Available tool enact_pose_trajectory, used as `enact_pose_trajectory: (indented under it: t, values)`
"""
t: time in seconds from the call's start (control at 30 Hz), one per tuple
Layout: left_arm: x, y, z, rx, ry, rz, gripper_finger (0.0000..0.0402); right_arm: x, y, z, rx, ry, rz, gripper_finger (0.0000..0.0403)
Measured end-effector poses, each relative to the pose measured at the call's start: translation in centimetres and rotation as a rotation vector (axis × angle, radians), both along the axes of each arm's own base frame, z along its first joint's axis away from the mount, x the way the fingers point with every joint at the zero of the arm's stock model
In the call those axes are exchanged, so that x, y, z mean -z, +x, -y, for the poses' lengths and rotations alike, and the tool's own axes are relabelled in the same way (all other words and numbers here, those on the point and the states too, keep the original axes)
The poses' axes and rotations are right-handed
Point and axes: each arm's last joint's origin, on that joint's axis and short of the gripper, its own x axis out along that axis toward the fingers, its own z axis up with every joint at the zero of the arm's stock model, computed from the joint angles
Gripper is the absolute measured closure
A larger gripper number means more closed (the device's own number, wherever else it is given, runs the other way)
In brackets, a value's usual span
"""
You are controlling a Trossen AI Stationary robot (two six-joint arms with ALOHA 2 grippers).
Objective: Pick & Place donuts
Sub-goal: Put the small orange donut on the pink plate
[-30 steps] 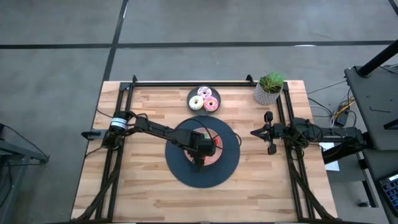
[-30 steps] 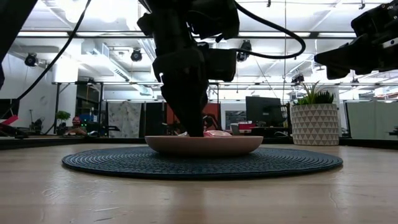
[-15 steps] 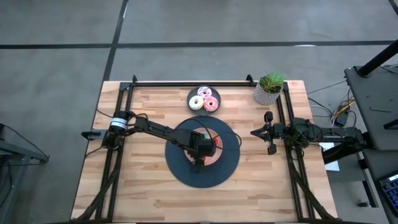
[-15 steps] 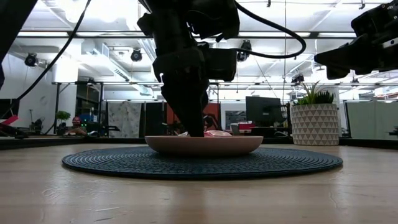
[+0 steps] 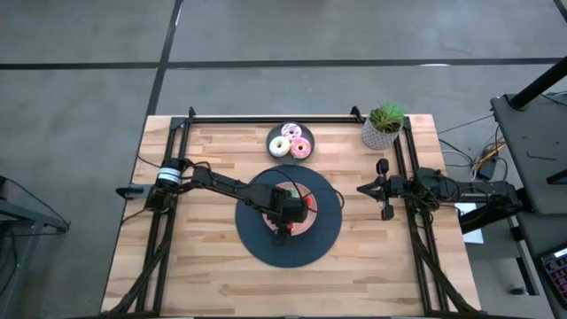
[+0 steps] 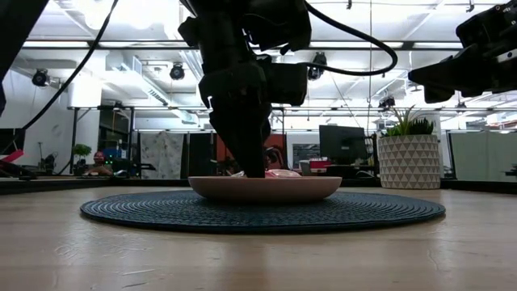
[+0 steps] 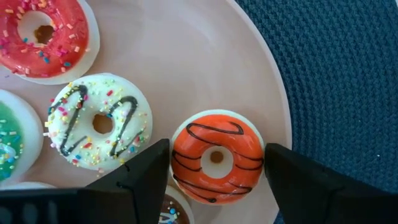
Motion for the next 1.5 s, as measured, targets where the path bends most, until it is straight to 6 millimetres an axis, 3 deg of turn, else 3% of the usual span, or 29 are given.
enact_pose_trajectory:
  t: [1.33,1.5]
  values:
    - [-0.03,0.03,0.03,0.003,0.001,0.005,0.0172,0.01,0.0,0.0,0.0,0.0,0.0,0.0394]
    - [-0.03,0.03,0.03,0.003,0.001,0.005,0.0157,-0.01,0.0,0.0,0.0,0.0,0.0,0.0394]
